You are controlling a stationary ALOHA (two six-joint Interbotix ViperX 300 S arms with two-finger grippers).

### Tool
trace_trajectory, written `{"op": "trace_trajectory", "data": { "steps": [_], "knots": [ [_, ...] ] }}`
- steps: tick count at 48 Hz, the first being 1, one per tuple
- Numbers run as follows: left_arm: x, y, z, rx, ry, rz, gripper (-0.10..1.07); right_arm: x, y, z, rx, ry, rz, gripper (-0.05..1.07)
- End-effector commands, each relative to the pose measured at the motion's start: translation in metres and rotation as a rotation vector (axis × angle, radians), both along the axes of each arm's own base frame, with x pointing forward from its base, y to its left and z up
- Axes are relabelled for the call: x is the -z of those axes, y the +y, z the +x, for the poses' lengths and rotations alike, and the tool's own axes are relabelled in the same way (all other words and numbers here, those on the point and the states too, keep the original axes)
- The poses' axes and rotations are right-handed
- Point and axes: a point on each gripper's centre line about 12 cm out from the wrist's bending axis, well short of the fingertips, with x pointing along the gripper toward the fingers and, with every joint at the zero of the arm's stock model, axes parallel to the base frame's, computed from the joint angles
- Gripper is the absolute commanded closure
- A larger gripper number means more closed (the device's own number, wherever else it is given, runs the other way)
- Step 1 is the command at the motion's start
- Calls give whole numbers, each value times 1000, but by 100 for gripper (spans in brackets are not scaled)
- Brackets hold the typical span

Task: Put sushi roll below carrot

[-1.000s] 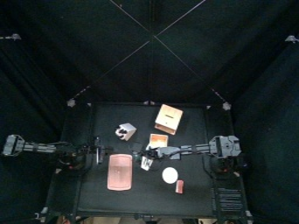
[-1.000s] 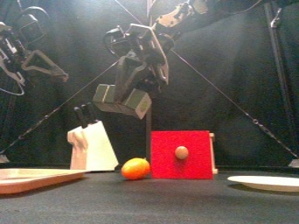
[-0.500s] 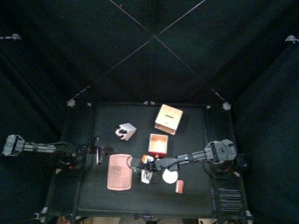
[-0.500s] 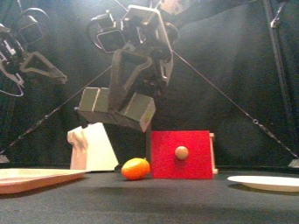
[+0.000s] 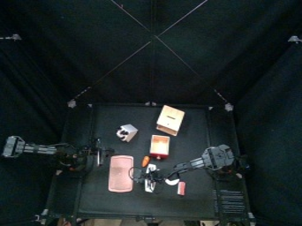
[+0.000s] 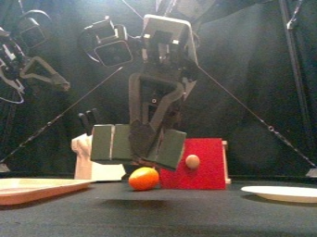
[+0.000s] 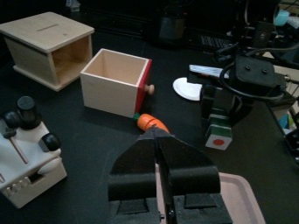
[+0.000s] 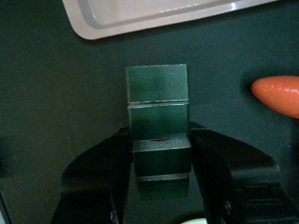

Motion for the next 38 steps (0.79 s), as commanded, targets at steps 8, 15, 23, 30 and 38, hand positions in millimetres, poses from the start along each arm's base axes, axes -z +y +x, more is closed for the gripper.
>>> {"op": "trace_trajectory", "data": {
  "steps": [8,15,23,30,38],
  "knots": [
    [-4,2,2,-8,-13,4,72,-11,-1,0,12,4,-11,41],
    [-4,2,2,-9,-13,3,72,-10,-1,1,16,21,-11,35],
    [-4,2,2,-8,-12,2,72,-6,-1,-1,16,41,-19,29],
    [-4,2,2,-8,-12,1,72,-7,-1,-1,18,46,-20,26],
    [-4,2,1,-8,-10,2,72,-7,-1,-1,19,52,-18,24]
  ]
}}
